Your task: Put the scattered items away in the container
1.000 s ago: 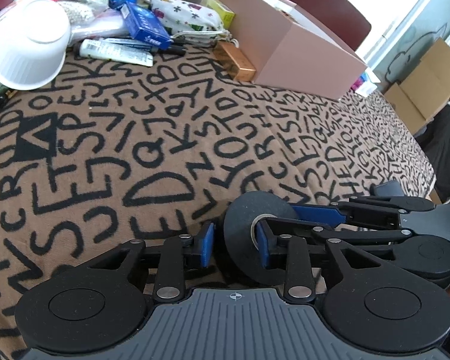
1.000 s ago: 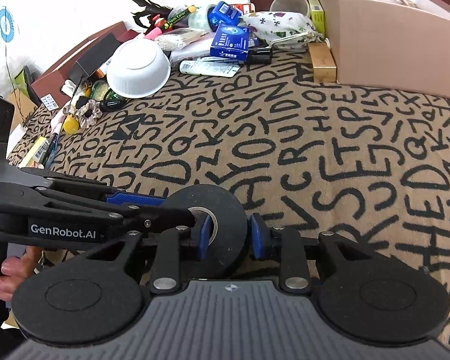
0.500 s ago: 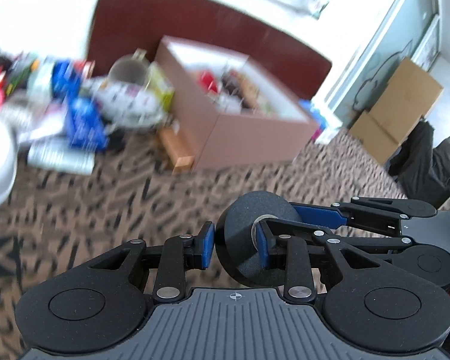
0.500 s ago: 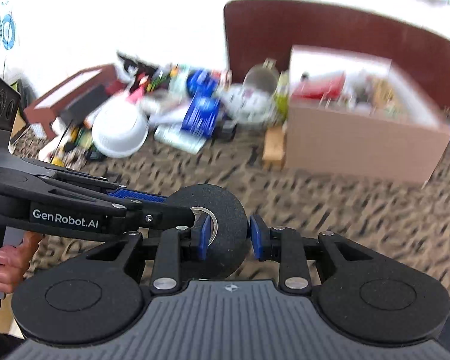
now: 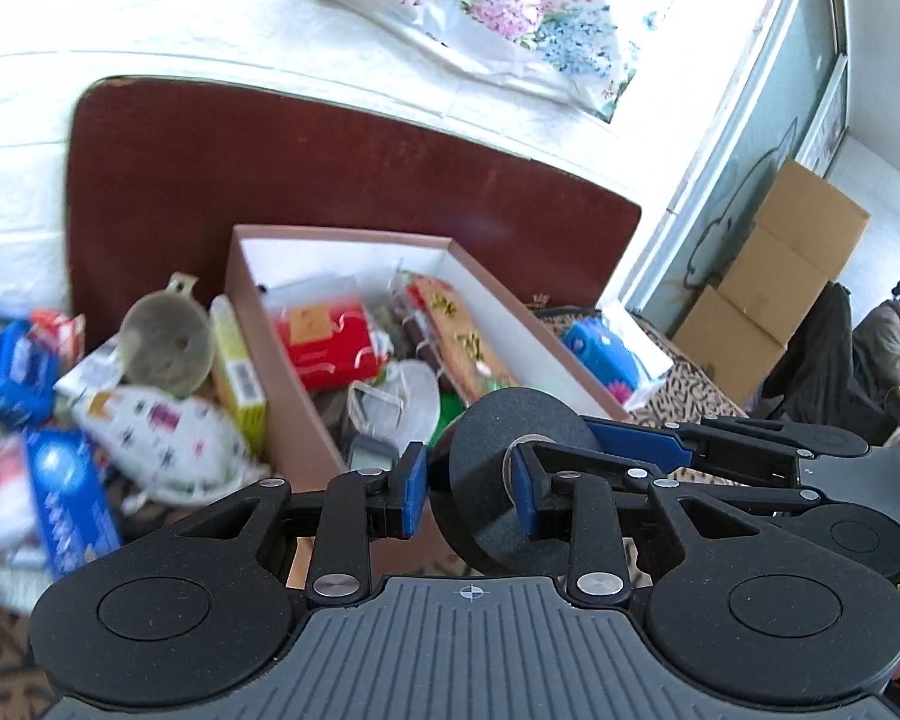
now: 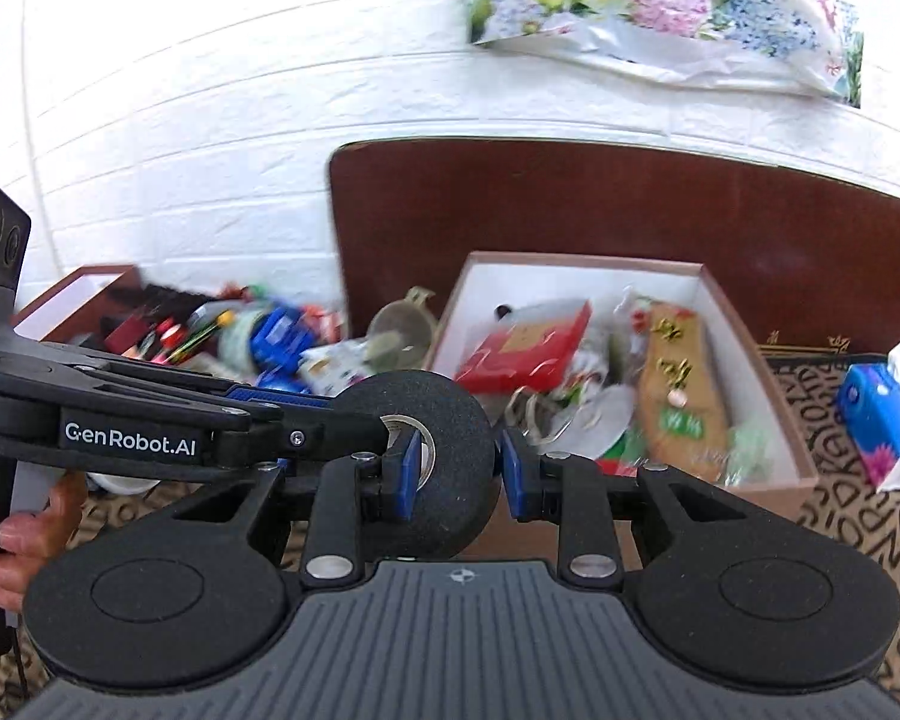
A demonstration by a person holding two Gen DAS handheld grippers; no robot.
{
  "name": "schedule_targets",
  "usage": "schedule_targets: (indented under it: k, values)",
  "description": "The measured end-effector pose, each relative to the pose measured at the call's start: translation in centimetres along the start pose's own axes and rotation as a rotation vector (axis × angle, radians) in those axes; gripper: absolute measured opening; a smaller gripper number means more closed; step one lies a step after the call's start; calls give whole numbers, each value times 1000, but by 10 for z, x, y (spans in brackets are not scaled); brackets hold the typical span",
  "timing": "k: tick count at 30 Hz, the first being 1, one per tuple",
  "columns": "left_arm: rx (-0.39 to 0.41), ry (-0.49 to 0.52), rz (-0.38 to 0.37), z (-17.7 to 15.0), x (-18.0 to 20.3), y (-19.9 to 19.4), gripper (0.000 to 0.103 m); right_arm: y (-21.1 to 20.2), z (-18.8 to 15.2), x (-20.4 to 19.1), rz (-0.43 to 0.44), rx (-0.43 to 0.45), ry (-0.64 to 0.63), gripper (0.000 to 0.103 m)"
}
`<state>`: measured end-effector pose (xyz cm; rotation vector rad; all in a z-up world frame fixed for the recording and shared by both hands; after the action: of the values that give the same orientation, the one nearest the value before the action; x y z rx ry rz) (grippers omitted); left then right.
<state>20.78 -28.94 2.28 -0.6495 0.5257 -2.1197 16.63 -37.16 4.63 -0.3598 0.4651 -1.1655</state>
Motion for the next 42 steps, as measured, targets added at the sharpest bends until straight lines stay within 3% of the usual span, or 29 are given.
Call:
schedule_targets:
  k: [6, 15, 17, 18, 20, 22, 23, 26, 28, 29, 36, 42]
  values:
    - [-32, -5, -24, 15, -11, 54, 28, 33, 10, 38, -26, -8, 36, 32]
    - [-99, -12, 0, 5, -33, 104, 29, 85, -6, 71, 2, -60, 102, 33]
    - [-75, -16, 1, 7, -34, 104, 50, 90, -8, 73, 8, -68, 111, 34]
    - [-64, -35, 2, 8, -35, 102, 54, 91, -8, 74, 14, -64, 119, 34]
    - [-44, -80, -32, 12, -35, 97, 85, 89, -6, 76, 8, -50, 115, 36]
    - [-9, -107, -48, 16, -33, 87, 96, 86, -2, 78, -26, -43, 76, 69]
    - [3, -100, -37, 17, -31, 83, 102, 83, -1, 78, -48, -36, 54, 73]
    - [23, -48, 31, 12, -23, 70, 103, 76, -2, 73, -77, -30, -2, 81]
    - [29, -28, 73, 6, -19, 62, 103, 69, -5, 66, -89, -17, -30, 98]
    - [32, -24, 86, 2, -18, 58, 103, 65, -6, 64, -100, -11, -45, 100]
    - [25, -50, 190, -26, -11, 25, 103, 37, -21, 47, -150, -40, -118, 102]
    - [-8, -8, 338, -53, 3, 2, 103, 0, -39, 39, -160, -52, -99, 102]
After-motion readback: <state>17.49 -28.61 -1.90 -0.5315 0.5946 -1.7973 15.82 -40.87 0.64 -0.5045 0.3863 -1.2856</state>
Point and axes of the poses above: each gripper's, at about its wrist camera, not at the fingertips, and y roughly the way its jaws point, x to its right, z to its top, the point moved 9 cm from there along y, roughly the way its jaws point, and after that the axes turned 11 degrees about z, right-handed, at the moved point
